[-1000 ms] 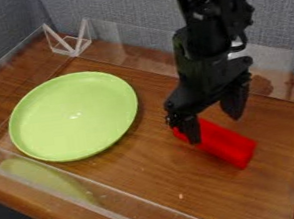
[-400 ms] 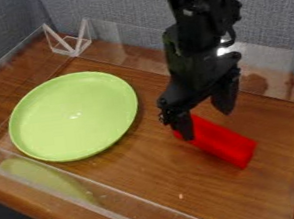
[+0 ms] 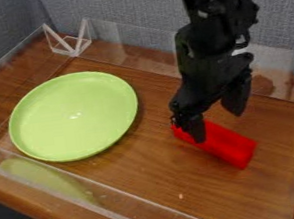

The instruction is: Put the red object on the green plate

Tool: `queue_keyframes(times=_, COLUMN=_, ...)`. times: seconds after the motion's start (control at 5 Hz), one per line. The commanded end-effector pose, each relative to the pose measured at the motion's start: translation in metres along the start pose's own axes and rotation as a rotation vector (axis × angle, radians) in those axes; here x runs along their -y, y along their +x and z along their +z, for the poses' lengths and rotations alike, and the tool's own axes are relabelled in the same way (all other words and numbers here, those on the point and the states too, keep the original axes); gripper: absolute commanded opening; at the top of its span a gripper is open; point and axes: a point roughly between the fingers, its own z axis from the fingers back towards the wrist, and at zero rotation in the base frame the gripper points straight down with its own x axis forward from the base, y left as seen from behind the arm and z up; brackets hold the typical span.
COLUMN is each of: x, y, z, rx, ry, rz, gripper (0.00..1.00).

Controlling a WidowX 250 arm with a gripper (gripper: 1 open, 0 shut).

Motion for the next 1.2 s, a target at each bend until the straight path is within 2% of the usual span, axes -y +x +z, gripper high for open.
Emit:
queue_keyframes(times=0.0, x=0.01, y=0.002, z=-0.006, rx=0.024, ry=-0.024, rz=0.001, gripper=1.0)
queue_keyframes(times=0.4, x=0.011, y=-0.003, z=-0.039, rx=0.029, ry=0.018, rz=0.005, gripper=1.0)
queue_keyframes(times=0.6, x=0.01, y=-0.003, z=-0.045, rx=0.03, ry=0.021, rz=0.007, gripper=0.0)
queue_keyframes(times=0.8, x=0.006, y=0.007, z=-0.027, rx=0.031, ry=-0.01, rz=-0.018, gripper=0.0)
queue_keyframes(times=1.0, x=-0.003, y=0.022, z=-0.005, rx=0.036, ry=-0.048, rz=-0.041, gripper=0.0)
